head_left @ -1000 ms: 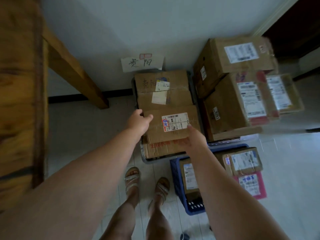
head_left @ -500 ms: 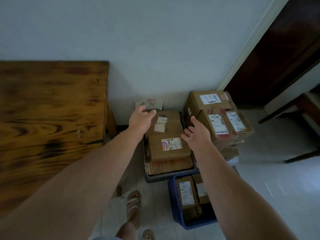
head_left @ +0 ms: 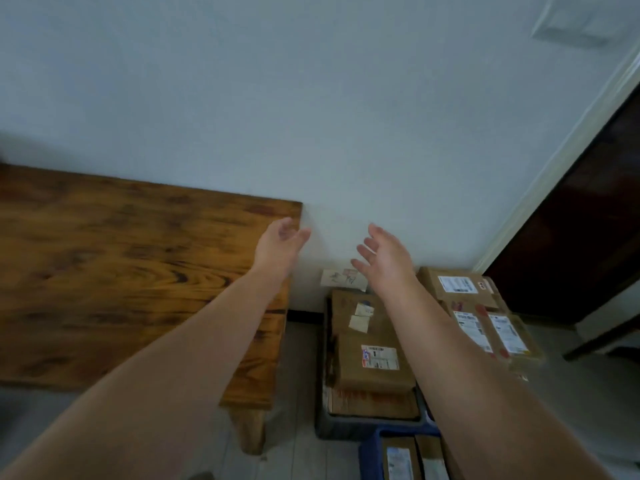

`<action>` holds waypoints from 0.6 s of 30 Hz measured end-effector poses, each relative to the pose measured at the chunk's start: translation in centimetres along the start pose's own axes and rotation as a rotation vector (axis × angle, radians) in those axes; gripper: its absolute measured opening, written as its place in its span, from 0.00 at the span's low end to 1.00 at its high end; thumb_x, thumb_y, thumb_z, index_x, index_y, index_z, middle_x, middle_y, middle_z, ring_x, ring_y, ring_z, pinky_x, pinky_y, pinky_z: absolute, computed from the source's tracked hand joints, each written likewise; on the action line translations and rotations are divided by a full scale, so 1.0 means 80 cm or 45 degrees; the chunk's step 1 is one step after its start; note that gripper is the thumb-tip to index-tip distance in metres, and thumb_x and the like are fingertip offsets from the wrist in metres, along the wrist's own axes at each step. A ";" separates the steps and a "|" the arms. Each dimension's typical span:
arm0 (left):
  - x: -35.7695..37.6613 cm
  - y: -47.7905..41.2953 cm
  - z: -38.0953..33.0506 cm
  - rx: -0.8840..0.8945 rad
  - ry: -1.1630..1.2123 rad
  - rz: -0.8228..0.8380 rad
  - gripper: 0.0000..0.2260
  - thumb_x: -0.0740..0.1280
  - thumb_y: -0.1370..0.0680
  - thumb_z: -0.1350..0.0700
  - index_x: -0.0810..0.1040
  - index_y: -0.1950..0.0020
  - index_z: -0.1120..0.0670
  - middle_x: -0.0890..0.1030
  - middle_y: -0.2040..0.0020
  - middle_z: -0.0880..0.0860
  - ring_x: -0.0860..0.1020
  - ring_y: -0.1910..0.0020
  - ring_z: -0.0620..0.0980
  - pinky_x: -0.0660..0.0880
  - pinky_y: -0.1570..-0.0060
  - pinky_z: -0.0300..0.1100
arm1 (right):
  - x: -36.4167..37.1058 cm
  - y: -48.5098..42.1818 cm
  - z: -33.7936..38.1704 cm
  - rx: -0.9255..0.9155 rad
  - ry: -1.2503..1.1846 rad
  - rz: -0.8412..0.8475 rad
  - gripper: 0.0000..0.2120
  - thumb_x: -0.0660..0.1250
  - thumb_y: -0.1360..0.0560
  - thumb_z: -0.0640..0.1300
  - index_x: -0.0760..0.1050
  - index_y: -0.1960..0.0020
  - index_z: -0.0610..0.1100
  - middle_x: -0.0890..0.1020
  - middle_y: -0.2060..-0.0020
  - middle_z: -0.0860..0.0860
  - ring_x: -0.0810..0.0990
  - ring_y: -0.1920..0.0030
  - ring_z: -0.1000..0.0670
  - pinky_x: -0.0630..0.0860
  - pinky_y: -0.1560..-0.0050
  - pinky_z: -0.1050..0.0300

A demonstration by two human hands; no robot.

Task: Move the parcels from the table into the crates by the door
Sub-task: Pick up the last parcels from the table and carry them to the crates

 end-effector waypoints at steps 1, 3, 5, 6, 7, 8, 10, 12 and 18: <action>-0.019 -0.001 -0.003 0.011 0.008 -0.025 0.24 0.66 0.23 0.47 0.67 0.29 0.51 0.73 0.36 0.51 0.73 0.38 0.51 0.71 0.37 0.52 | 0.022 0.002 0.001 -0.016 0.015 0.035 0.24 0.64 0.22 0.47 0.64 0.28 0.43 0.71 0.33 0.46 0.71 0.33 0.44 0.72 0.39 0.45; -0.057 -0.005 -0.007 0.028 0.015 -0.078 0.24 0.65 0.23 0.46 0.66 0.29 0.50 0.74 0.36 0.51 0.74 0.39 0.51 0.72 0.38 0.52 | 0.065 0.005 0.001 -0.037 0.027 0.105 0.22 0.63 0.21 0.47 0.65 0.29 0.43 0.71 0.34 0.46 0.70 0.34 0.44 0.72 0.41 0.46; -0.106 -0.011 -0.010 0.045 0.024 -0.165 0.24 0.65 0.23 0.46 0.67 0.29 0.51 0.75 0.37 0.51 0.74 0.39 0.51 0.73 0.39 0.51 | 0.119 0.012 -0.009 -0.045 0.052 0.203 0.18 0.63 0.21 0.46 0.67 0.33 0.46 0.72 0.39 0.47 0.71 0.37 0.46 0.73 0.44 0.48; -0.134 -0.015 -0.011 0.050 0.027 -0.213 0.24 0.65 0.23 0.46 0.67 0.29 0.51 0.75 0.37 0.51 0.75 0.40 0.51 0.73 0.40 0.50 | 0.147 0.016 -0.015 -0.043 0.063 0.246 0.16 0.63 0.21 0.46 0.68 0.34 0.47 0.72 0.40 0.48 0.72 0.39 0.47 0.73 0.43 0.48; -0.164 -0.019 -0.009 0.054 0.041 -0.255 0.23 0.65 0.23 0.47 0.67 0.29 0.51 0.75 0.37 0.51 0.75 0.40 0.51 0.74 0.41 0.49 | 0.178 0.020 -0.024 -0.040 0.077 0.291 0.16 0.63 0.21 0.46 0.68 0.34 0.47 0.72 0.40 0.47 0.72 0.38 0.46 0.73 0.42 0.48; -0.194 -0.024 -0.008 0.063 0.054 -0.286 0.23 0.65 0.23 0.47 0.67 0.29 0.51 0.75 0.37 0.51 0.75 0.41 0.51 0.74 0.41 0.49 | 0.208 0.023 -0.033 -0.039 0.091 0.332 0.17 0.63 0.21 0.45 0.68 0.33 0.46 0.72 0.38 0.46 0.72 0.36 0.46 0.72 0.41 0.47; -0.249 -0.031 -0.003 0.087 0.043 -0.338 0.23 0.65 0.23 0.47 0.68 0.30 0.52 0.75 0.38 0.51 0.75 0.40 0.51 0.74 0.41 0.48 | 0.264 0.029 -0.049 -0.043 0.116 0.397 0.20 0.63 0.21 0.45 0.67 0.31 0.44 0.71 0.33 0.45 0.70 0.33 0.44 0.71 0.40 0.46; -0.316 -0.040 0.004 0.114 0.018 -0.398 0.23 0.65 0.23 0.47 0.68 0.30 0.52 0.76 0.39 0.51 0.75 0.42 0.49 0.74 0.46 0.44 | 0.330 0.039 -0.072 -0.035 0.128 0.456 0.21 0.63 0.21 0.45 0.66 0.29 0.43 0.69 0.31 0.44 0.69 0.31 0.44 0.71 0.39 0.46; -0.520 -0.070 0.021 0.086 -0.012 -0.544 0.23 0.66 0.23 0.47 0.68 0.30 0.51 0.76 0.40 0.49 0.75 0.44 0.48 0.72 0.51 0.40 | 0.524 0.076 -0.138 0.021 0.136 0.608 0.23 0.62 0.20 0.45 0.64 0.28 0.41 0.67 0.29 0.43 0.67 0.30 0.43 0.68 0.36 0.44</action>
Point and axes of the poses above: each hand's wrist, its own y-axis away from the middle knuckle, its own x-axis out of the palm, z = x × y, the point moved 1 cm from there along -y, towards the middle knuckle
